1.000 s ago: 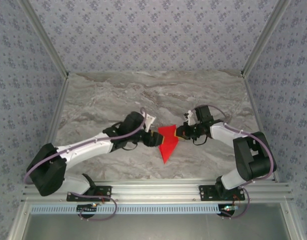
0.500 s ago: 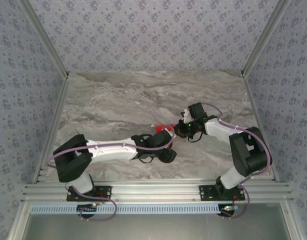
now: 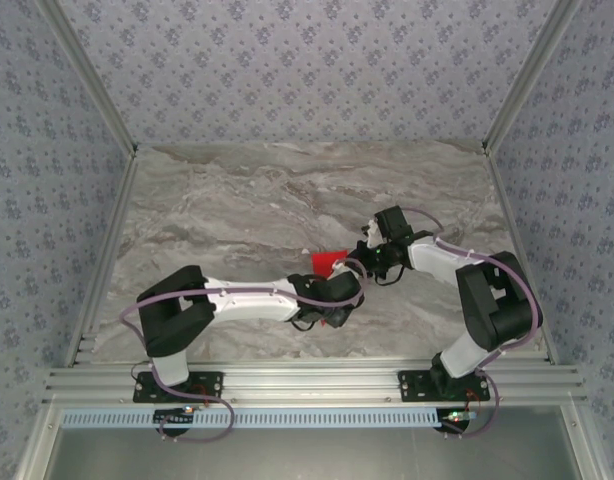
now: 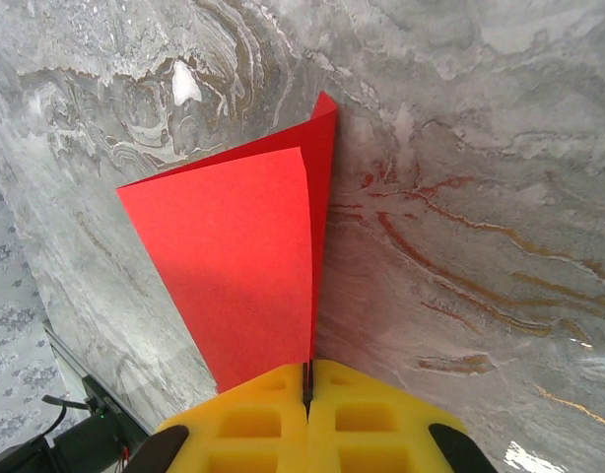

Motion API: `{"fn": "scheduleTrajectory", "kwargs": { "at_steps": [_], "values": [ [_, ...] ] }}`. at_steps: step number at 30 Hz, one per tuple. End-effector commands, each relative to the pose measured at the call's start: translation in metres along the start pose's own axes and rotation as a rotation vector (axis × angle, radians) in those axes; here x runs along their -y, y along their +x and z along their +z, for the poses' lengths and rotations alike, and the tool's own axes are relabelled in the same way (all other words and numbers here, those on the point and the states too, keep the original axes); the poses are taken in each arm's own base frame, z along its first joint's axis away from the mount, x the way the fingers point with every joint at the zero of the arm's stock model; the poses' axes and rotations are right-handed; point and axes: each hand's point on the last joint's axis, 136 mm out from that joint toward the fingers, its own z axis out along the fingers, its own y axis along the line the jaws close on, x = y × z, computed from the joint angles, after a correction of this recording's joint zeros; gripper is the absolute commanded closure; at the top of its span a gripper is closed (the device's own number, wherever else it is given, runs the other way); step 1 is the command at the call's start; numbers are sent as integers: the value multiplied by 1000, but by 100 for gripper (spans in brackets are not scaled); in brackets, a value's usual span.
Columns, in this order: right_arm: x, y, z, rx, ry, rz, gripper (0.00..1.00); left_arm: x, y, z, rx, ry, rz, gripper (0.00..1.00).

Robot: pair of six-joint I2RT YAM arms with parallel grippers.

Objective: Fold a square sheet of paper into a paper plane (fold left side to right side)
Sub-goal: Place the paper at the center of the table.

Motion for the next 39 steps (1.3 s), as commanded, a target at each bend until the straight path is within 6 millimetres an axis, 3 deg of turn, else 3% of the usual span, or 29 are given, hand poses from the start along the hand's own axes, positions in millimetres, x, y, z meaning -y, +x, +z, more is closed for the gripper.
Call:
{"fn": "scheduleTrajectory", "kwargs": {
  "at_steps": [1,15,29,34,39],
  "values": [
    [-2,-4,1,-1,16,16,94,-4,-1,0,-2,-68,10,43],
    [0,-3,3,-6,31,15,94,-3,4,7,-25,-134,55,64],
    [2,-2,4,-13,44,3,92,-2,6,8,-26,-130,46,77],
    [-9,-9,-6,20,7,-31,85,0,2,5,-4,-107,25,80],
    [-18,-23,-37,139,-8,-115,64,1,-9,0,34,-29,-44,81]
  ]
}}
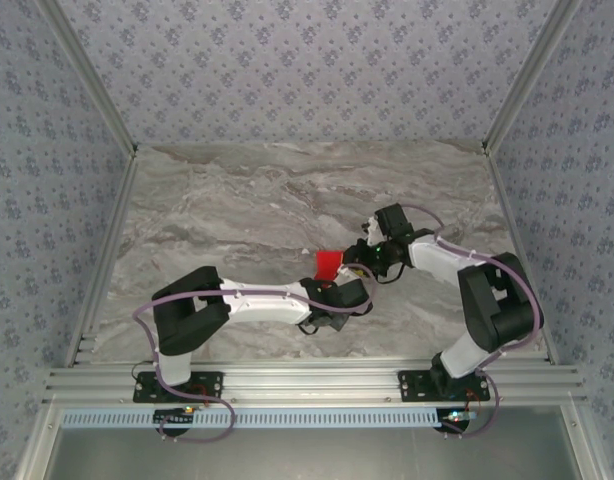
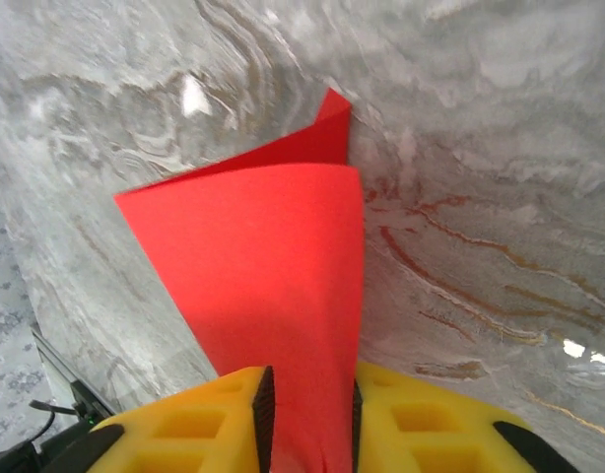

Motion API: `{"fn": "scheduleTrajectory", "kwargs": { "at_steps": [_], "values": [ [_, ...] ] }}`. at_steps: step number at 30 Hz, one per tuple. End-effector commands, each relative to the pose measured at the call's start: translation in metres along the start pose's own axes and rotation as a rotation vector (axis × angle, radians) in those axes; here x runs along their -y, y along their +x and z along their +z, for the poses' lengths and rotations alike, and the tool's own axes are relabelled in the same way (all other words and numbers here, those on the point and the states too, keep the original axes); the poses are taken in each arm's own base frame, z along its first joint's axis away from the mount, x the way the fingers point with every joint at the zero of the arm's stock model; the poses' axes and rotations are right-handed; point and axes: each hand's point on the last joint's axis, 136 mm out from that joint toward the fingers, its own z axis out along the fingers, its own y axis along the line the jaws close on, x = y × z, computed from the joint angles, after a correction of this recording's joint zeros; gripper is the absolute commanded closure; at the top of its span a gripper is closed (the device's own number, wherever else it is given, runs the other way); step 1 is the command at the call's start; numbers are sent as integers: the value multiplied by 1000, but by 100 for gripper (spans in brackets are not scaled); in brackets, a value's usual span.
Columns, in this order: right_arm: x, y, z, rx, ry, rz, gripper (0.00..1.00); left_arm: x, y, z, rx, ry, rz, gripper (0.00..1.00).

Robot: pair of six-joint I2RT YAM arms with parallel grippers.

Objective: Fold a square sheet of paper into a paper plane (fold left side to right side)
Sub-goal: Place the paper at the center of the table.

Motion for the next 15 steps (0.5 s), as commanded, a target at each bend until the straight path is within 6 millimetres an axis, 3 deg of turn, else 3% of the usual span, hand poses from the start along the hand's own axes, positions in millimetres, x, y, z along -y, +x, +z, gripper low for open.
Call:
{"fn": "scheduleTrajectory", "kwargs": {
  "at_steps": [1,4,8,15],
  "values": [
    [-12,-17,-33,123,-14,-79,58,0,-14,-11,49,80,-80,81],
    [-3,-22,-52,189,7,-83,43,1,-22,-15,78,157,-137,82],
    [9,-20,-68,238,20,-96,31,2,-32,-20,119,267,-220,82],
    [20,0,-63,212,25,-169,26,-7,-45,-31,225,534,-429,82]
  ]
}}
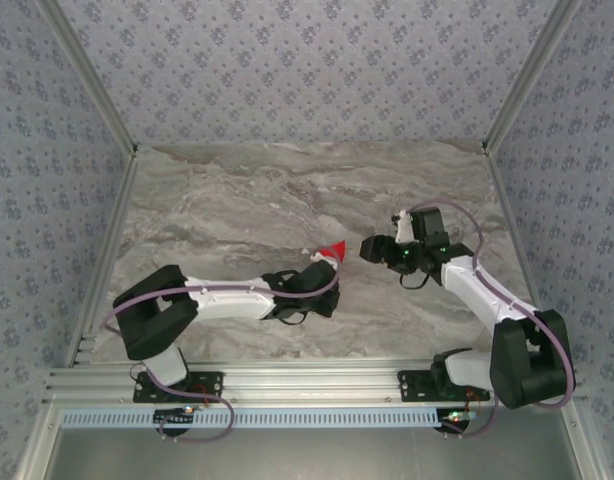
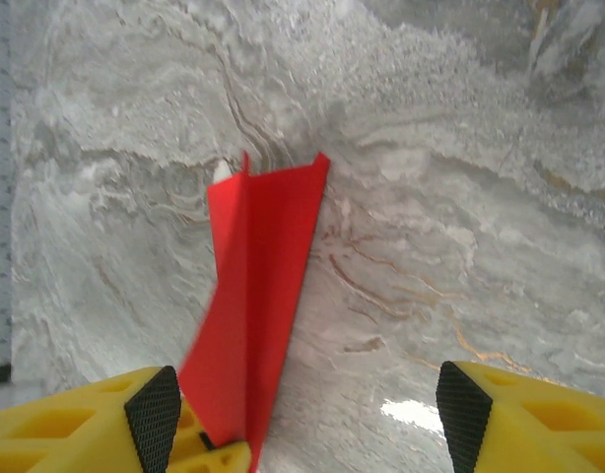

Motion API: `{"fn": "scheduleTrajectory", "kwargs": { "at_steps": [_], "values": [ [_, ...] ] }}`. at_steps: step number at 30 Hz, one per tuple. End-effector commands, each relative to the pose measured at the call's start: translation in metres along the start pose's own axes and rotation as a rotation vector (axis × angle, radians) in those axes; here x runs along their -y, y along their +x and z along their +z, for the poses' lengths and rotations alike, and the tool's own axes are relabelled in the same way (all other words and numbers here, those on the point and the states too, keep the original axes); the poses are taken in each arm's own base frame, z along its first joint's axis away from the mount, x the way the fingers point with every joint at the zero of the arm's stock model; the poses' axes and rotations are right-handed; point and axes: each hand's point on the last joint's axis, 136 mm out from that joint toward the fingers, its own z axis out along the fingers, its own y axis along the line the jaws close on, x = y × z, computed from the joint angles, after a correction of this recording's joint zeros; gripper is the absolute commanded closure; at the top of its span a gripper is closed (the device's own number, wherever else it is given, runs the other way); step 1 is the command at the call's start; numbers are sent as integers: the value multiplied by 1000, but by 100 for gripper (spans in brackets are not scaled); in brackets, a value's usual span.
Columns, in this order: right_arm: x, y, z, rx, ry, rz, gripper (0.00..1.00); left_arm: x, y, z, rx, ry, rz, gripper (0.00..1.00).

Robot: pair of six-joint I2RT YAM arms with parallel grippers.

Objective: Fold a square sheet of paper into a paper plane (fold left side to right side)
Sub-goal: Place the paper at the center of the table.

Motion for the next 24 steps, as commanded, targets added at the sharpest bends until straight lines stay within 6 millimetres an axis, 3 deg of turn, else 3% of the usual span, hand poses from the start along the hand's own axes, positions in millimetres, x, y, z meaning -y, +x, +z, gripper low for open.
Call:
{"fn": "scheduleTrajectory", "kwargs": {
  "at_steps": [1,15,24],
  "values": [
    [4,13,3,-23,-9,-52,26,23,-27,-13,101,229,-128,82],
    [-13,34,38,-73,-90,-131,29,19,-27,-2,109,443,-301,86],
    [-3,42,45,-92,-67,-134,29,18,-21,16,65,446,-325,88]
  ]
}}
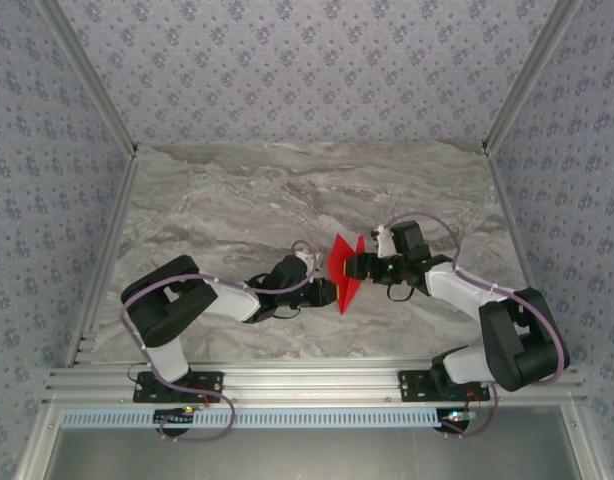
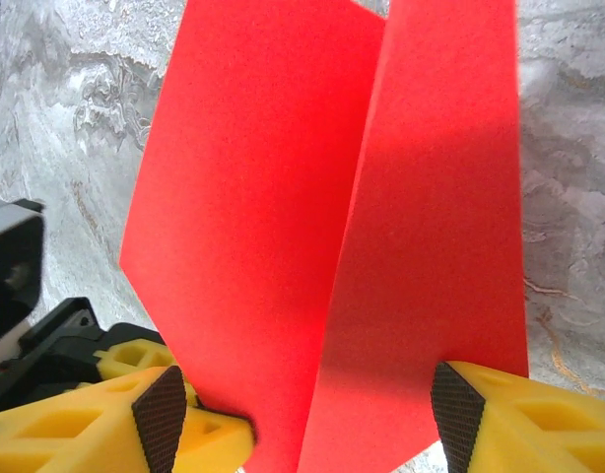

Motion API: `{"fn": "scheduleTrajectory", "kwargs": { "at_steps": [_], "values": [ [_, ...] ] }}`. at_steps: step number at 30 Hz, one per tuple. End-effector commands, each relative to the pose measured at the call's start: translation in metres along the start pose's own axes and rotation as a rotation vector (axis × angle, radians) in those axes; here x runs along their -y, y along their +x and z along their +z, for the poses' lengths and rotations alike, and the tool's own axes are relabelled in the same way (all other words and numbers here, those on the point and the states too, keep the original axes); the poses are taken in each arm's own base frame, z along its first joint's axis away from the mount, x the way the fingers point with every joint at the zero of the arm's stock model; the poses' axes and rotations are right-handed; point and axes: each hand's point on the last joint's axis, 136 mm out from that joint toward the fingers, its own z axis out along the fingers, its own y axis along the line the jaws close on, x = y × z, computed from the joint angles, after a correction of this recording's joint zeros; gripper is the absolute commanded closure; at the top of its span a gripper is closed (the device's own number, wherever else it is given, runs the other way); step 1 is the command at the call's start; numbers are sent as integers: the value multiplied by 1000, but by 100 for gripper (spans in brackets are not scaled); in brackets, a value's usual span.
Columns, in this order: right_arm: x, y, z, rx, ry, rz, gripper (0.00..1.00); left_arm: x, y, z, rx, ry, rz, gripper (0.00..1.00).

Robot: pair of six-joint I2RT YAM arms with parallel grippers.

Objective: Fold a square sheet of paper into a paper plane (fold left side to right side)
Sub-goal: Place the paper at the center of the table.

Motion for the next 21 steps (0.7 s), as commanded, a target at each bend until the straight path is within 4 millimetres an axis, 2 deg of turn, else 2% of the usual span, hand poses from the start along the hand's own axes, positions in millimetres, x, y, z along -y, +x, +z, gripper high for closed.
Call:
{"fn": "scheduleTrajectory", "kwargs": {
  "at_steps": [1,7,11,16,21],
  "values": [
    [5,6,3,-16,10,-12,29,14,-9,6,10,53,6,88],
    [9,2,-3,-15,43,-5,30,14,-14,1,23,11,35,89],
    [7,-1,-10,-4,45,-4,31,10,-22,-13,53,-71,82,91],
    [-4,-15,-34,84,51,-31,28,10,-44,-49,122,-270,217,96],
    [7,-22,-68,174,179,-30,25,12,-64,-94,159,-592,418,100]
  ]
}}
